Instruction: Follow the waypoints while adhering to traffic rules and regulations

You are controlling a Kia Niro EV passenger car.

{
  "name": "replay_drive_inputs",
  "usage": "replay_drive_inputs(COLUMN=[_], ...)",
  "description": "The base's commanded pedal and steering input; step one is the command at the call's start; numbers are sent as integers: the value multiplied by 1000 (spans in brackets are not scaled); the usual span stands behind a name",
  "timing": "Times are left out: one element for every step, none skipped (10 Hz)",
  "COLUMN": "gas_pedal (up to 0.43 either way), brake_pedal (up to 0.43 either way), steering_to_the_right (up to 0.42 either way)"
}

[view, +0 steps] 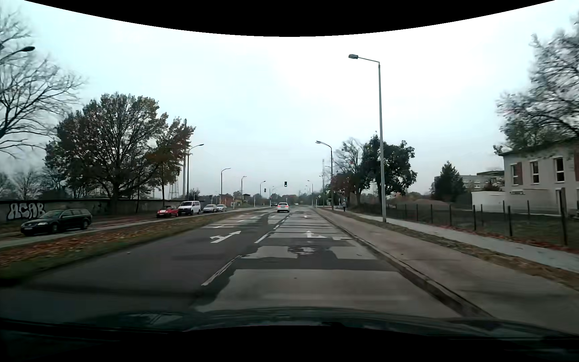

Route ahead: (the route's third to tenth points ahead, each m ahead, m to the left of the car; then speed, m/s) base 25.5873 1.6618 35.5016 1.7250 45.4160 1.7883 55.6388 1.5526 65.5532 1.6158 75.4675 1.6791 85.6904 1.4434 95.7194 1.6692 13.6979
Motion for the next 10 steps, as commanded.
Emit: replay_drive_inputs(gas_pedal=[130, 138, 138, 138, 138, 138, 138, 138, 138, 138], brake_pedal=[0, 0, 0, 0, 0, 0, 0, 0, 0, 0], steering_to_the_right=[-4, -5, -4, -5, -4, -4, -1, -1, -1, 0])
